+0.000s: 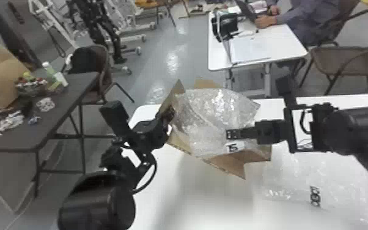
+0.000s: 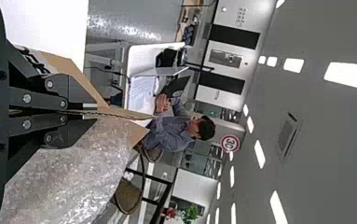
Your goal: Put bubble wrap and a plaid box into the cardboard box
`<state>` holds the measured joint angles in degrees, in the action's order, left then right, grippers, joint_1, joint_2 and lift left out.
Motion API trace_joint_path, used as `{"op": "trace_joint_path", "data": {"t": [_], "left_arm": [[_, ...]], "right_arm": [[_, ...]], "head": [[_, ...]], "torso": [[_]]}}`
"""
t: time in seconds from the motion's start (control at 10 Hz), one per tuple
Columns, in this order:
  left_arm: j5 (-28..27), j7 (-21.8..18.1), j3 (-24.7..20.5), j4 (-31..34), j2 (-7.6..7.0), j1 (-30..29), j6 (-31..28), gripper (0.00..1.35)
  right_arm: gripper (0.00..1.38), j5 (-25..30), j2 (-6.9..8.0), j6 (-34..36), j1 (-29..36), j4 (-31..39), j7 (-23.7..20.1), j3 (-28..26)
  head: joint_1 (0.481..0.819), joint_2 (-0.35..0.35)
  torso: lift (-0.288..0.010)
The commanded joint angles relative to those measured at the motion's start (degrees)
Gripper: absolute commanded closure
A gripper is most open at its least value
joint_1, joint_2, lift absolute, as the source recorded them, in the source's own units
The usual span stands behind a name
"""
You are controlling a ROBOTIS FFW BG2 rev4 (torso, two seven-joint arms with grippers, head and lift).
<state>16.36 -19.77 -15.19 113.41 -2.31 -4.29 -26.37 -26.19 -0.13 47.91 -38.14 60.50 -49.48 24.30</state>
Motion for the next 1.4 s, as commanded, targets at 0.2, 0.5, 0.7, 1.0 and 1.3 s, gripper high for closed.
{"op": "trace_joint_path", "data": {"t": [0.2,0.5,0.7,1.0,1.3], "left_arm": [[-0.2,0.0,0.5,-0.3,-0.07,0.3,0.1,1.22],[-0.1,0.0,0.5,-0.3,-0.33,0.3,0.3,1.22],[0.1,0.0,0.3,-0.3,-0.33,0.1,0.3,1.22],[0.4,0.0,-0.2,-0.2,-0.33,-0.4,1.1,1.22],[1.0,0.0,-0.5,-0.2,-0.33,-0.7,1.4,1.22]], "right_arm": [[0.89,-2.0,0.18,-6.7,-1.3,-9.2,-0.4,1.1],[0.08,-3.6,0.18,-8.9,-1.1,-9.6,-0.5,0.8],[0.27,-1.6,0.18,-4.8,1.6,0.0,0.4,-2.1],[0.31,-1.7,-2.15,2.1,8.8,19.9,8.3,-9.2],[0.31,5.8,-3.38,-0.3,19.8,40.6,17.5,-17.3]], "head": [[0.658,0.350],[0.661,0.350],[0.654,0.350],[0.627,0.350],[0.598,0.305]], "torso": [[-0.108],[-0.108],[-0.108],[-0.108],[-0.108]]}}
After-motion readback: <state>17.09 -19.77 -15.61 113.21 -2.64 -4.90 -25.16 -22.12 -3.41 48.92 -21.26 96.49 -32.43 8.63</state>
